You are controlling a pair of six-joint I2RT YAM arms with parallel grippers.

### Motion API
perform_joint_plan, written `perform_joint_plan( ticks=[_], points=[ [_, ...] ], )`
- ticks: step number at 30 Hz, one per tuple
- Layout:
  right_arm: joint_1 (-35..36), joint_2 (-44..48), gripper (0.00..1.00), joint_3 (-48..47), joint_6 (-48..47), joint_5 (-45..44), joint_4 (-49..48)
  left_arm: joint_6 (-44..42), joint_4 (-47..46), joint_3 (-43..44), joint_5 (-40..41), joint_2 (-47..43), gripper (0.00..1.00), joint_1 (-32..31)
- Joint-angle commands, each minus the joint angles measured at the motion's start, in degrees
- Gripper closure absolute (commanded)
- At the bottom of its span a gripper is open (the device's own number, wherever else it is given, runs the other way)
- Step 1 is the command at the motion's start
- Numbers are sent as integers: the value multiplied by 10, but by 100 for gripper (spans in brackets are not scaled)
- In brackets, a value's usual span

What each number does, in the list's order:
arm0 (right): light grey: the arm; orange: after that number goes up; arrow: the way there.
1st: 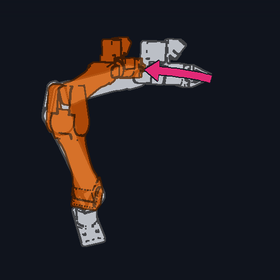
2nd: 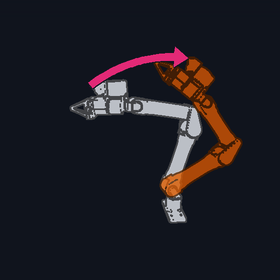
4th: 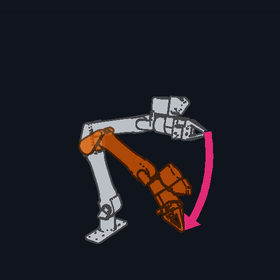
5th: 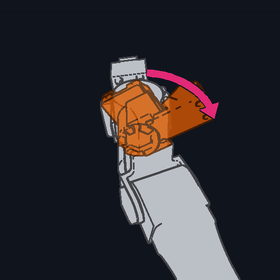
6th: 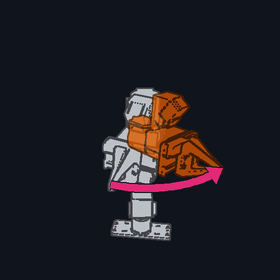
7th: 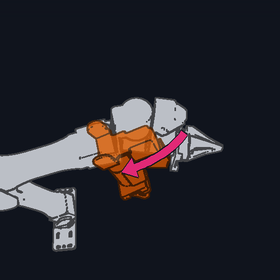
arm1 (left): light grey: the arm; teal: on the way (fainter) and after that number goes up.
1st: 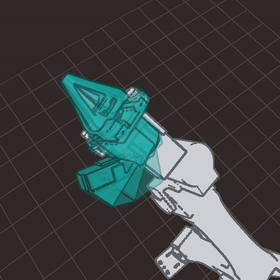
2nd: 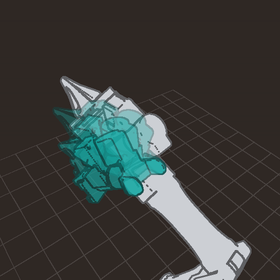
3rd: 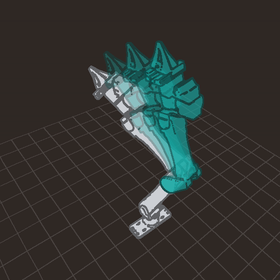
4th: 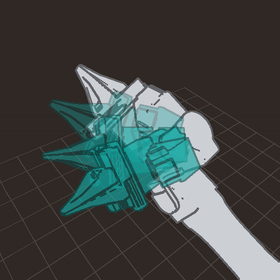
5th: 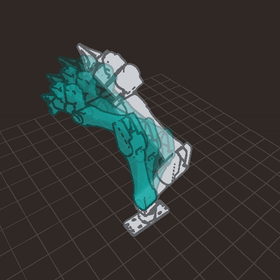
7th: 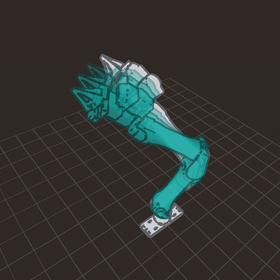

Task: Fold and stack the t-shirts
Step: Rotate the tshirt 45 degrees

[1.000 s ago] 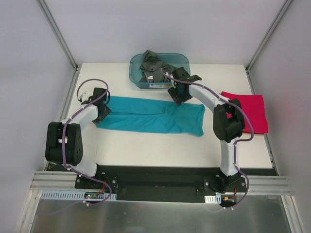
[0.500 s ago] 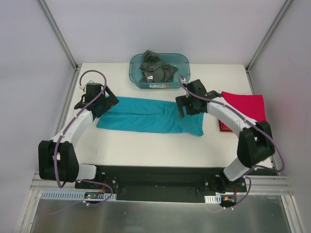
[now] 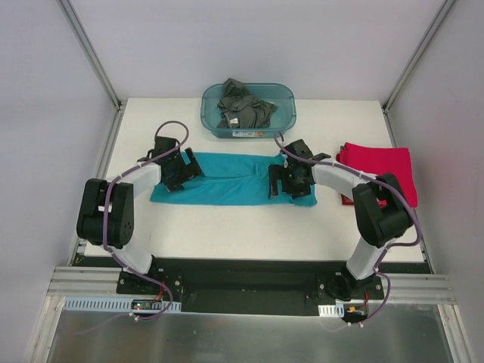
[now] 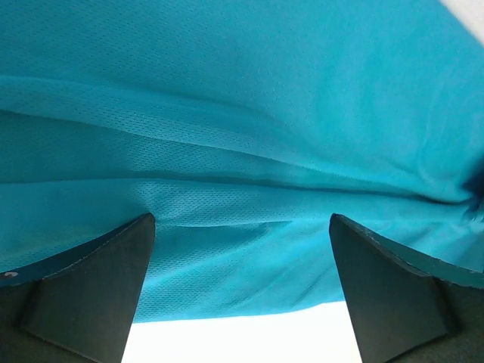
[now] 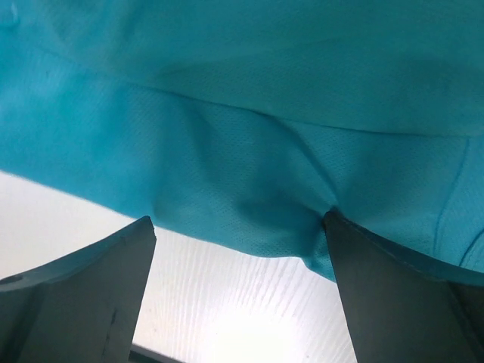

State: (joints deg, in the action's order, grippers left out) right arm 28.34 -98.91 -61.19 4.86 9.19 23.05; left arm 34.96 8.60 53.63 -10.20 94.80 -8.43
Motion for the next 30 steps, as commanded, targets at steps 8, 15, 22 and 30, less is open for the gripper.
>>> perform_joint_plan(
  ticks=[8,15,22,30],
  points=[
    [-97,-73,4,-90,-90,-31,61,68,13,-220,-31,-162,1,-80],
    [-147,-126,4,-166,-121,13,98,200,-8,-297,-36,-268,1,-188],
    [-195,-203,4,-280,-100,22,166,238,-28,-278,-39,-263,1,-246],
    [-201,-285,3,-413,-153,-14,225,204,-30,-208,-71,-231,1,-288]
  ],
)
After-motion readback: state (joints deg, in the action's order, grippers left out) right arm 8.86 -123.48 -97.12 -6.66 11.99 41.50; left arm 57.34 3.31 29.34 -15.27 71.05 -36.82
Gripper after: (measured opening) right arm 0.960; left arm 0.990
